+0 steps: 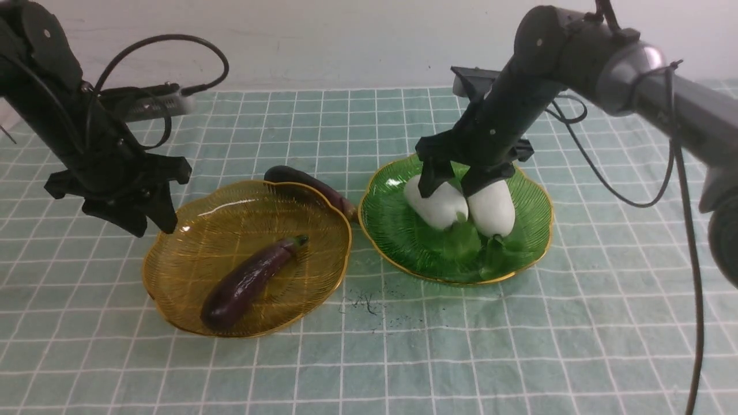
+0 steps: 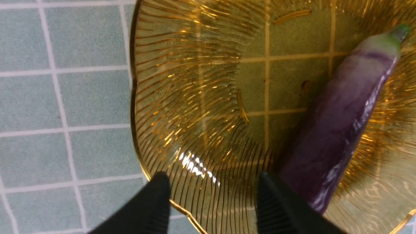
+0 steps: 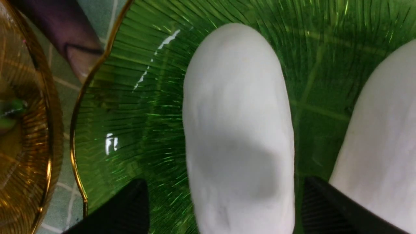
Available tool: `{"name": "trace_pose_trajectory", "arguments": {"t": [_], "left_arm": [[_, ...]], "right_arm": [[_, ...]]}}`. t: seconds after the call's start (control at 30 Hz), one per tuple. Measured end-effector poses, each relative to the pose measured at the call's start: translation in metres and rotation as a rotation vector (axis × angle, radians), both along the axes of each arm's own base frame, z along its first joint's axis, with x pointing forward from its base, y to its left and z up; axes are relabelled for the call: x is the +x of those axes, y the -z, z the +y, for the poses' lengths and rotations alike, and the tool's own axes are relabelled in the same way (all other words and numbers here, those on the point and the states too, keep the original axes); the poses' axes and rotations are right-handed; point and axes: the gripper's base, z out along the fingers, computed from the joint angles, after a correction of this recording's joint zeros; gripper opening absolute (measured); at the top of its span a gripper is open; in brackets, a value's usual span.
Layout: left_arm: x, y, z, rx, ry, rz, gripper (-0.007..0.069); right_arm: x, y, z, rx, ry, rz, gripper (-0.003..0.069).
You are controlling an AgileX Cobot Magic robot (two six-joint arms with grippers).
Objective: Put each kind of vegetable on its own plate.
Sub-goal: Use the right arm to grab a radish and put it into the right plate, then use the left arm to grab an eggplant and put it into the left plate
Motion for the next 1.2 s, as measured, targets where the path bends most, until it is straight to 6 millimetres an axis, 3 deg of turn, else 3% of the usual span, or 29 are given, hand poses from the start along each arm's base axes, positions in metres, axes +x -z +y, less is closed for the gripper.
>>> {"name": "trace_pose_trajectory", "arguments": {"t": [0.1, 0.23, 0.43, 0.5, 0.67, 0.77, 0.8, 0.83, 0.87, 0.93, 0.97, 1.2], "left_arm": [[0.001, 0.002, 0.001, 0.006, 0.0, -0.004, 0.0444], [0.007, 0.012, 0.004, 0.036, 0.002, -0.007, 0.0551], [0.017, 0.043, 0.007, 0.069, 0.008, 0.037, 0.0573], [0.02, 0.056, 0.008, 0.076, 0.009, 0.062, 0.0573], [0.026, 0.068, 0.009, 0.086, 0.006, 0.049, 0.0563], [0.026, 0.072, 0.009, 0.084, 0.007, 0.06, 0.0504], [0.026, 0.074, 0.009, 0.084, 0.007, 0.067, 0.0448], [0.025, 0.076, 0.009, 0.083, 0.01, 0.09, 0.0329], [0.025, 0.077, 0.009, 0.082, 0.011, 0.095, 0.0314], [0.021, 0.08, 0.011, 0.1, 0.023, 0.14, 0.0123], [0.021, 0.079, 0.011, 0.099, 0.015, 0.149, 0.0082], [0.015, 0.065, 0.022, 0.112, -0.047, 0.157, 0.0044]], "right_arm": [[0.0, -0.001, -0.001, -0.009, -0.001, -0.006, 0.0653], [-0.003, -0.017, -0.002, -0.004, -0.002, -0.038, 0.0676], [-0.016, -0.065, -0.006, 0.021, -0.011, -0.135, 0.0648], [-0.026, -0.093, -0.009, 0.034, -0.014, -0.193, 0.0623], [-0.046, -0.141, -0.019, 0.033, -0.012, -0.295, 0.0587], [-0.052, -0.152, -0.022, 0.029, -0.011, -0.321, 0.0582], [-0.055, -0.157, -0.023, 0.023, -0.011, -0.333, 0.058], [-0.057, -0.16, -0.024, 0.021, -0.011, -0.338, 0.058], [-0.057, -0.161, -0.024, 0.021, -0.011, -0.34, 0.058], [-0.058, -0.163, -0.025, 0.022, -0.011, -0.343, 0.058], [-0.058, -0.163, -0.025, 0.022, -0.011, -0.343, 0.058], [-0.059, -0.163, -0.025, 0.026, -0.005, -0.34, 0.058]]}}
